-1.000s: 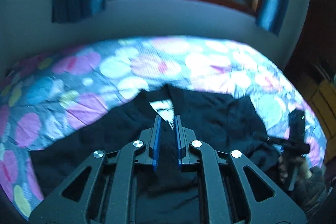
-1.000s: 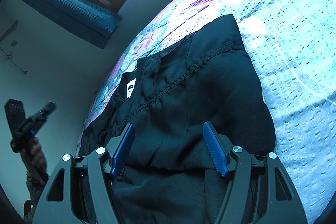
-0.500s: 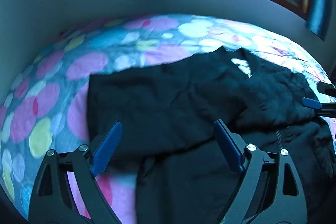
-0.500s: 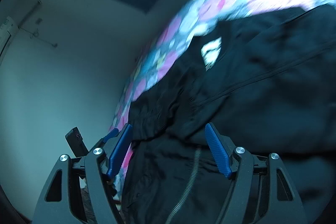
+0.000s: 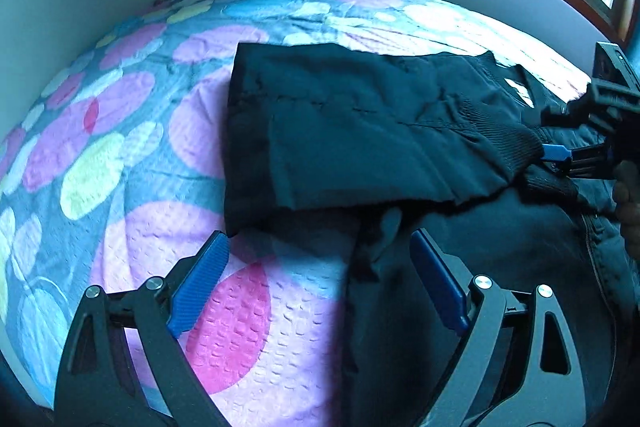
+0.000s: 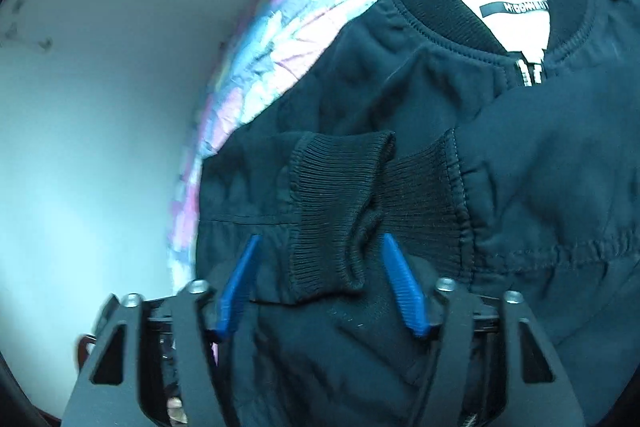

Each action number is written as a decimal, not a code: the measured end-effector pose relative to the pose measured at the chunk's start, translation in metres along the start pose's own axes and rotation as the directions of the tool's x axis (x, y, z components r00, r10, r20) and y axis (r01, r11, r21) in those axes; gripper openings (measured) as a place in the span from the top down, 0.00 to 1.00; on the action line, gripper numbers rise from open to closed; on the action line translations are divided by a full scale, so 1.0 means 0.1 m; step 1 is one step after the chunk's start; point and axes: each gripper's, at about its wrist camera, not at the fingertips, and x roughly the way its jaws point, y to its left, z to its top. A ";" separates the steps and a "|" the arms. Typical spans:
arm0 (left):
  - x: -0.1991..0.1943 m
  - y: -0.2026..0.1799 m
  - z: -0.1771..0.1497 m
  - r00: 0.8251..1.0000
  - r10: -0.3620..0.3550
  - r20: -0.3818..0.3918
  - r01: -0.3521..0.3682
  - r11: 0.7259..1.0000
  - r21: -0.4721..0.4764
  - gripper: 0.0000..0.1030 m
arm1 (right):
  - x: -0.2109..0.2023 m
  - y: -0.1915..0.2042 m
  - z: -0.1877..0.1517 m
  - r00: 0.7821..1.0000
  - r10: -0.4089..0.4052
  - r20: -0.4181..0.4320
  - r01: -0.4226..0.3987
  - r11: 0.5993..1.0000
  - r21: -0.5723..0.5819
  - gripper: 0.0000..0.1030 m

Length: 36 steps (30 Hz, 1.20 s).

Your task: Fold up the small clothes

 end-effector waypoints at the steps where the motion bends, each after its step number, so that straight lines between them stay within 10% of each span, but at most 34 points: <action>1: 0.03 0.02 0.00 1.000 -0.004 -0.011 0.004 1.000 -0.017 0.11 | 0.01 0.03 0.00 1.000 -0.020 -0.003 0.020 1.000 -0.012 0.56; 5: 0.12 0.06 0.02 0.999 -0.011 -0.035 0.009 0.998 -0.059 0.11 | 0.08 0.11 0.01 0.998 -0.053 -0.018 0.052 0.998 -0.039 0.82; 15: 0.25 0.16 0.11 0.998 -0.008 -0.069 -0.002 0.990 -0.144 0.08 | -0.71 0.80 0.15 0.963 0.138 0.233 -0.091 0.976 -0.199 0.85; 20: 0.28 0.15 0.12 0.997 0.011 -0.083 -0.022 0.990 -0.139 0.07 | -1.34 0.35 0.01 0.924 0.078 0.375 -0.015 0.986 -0.169 0.85; 26: 0.14 -0.09 0.23 0.998 0.019 -0.059 -0.024 0.997 -0.076 0.07 | -1.11 -0.36 -0.09 0.951 0.001 0.308 0.004 1.000 -0.013 0.85; 36: 0.11 -0.37 0.46 0.997 0.071 -0.030 -0.069 0.996 0.061 0.07 | -1.23 0.20 0.07 0.938 0.098 0.332 -0.053 0.988 -0.142 0.85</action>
